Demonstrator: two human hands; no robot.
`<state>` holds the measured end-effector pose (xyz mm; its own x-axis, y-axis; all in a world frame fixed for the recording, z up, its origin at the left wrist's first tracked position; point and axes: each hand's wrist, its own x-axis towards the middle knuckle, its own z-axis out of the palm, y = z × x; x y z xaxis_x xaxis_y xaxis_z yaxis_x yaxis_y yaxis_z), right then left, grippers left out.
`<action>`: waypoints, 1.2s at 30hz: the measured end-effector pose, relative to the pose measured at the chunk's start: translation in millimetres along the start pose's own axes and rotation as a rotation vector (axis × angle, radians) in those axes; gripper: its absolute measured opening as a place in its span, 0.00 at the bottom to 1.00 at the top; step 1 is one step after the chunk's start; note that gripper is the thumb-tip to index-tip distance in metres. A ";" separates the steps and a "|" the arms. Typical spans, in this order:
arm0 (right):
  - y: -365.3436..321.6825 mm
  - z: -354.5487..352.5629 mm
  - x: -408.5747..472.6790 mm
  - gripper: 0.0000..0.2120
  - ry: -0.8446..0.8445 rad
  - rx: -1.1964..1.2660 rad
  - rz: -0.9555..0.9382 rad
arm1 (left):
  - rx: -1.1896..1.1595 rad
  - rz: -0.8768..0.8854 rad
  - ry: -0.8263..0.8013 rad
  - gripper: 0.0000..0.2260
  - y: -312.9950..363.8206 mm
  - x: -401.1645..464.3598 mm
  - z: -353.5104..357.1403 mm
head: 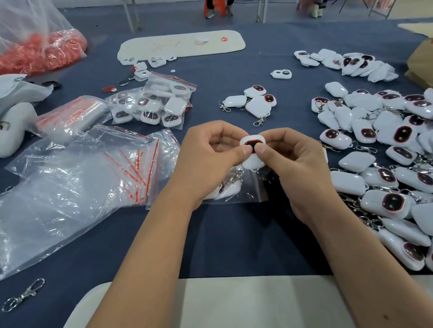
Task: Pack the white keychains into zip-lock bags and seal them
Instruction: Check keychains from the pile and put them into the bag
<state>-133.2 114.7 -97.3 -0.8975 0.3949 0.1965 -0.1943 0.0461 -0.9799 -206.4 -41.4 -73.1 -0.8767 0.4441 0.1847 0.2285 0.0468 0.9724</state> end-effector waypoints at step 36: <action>-0.3 -0.6 6.2 0.09 0.257 0.142 0.023 | 0.840 0.311 -0.093 0.28 -2.0 -3.6 10.0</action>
<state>-138.6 117.6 -95.9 -0.7764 0.6143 0.1409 -0.2447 -0.0877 -0.9656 -199.5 -34.2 -77.1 -0.6940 0.6150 0.3744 0.7160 0.5345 0.4491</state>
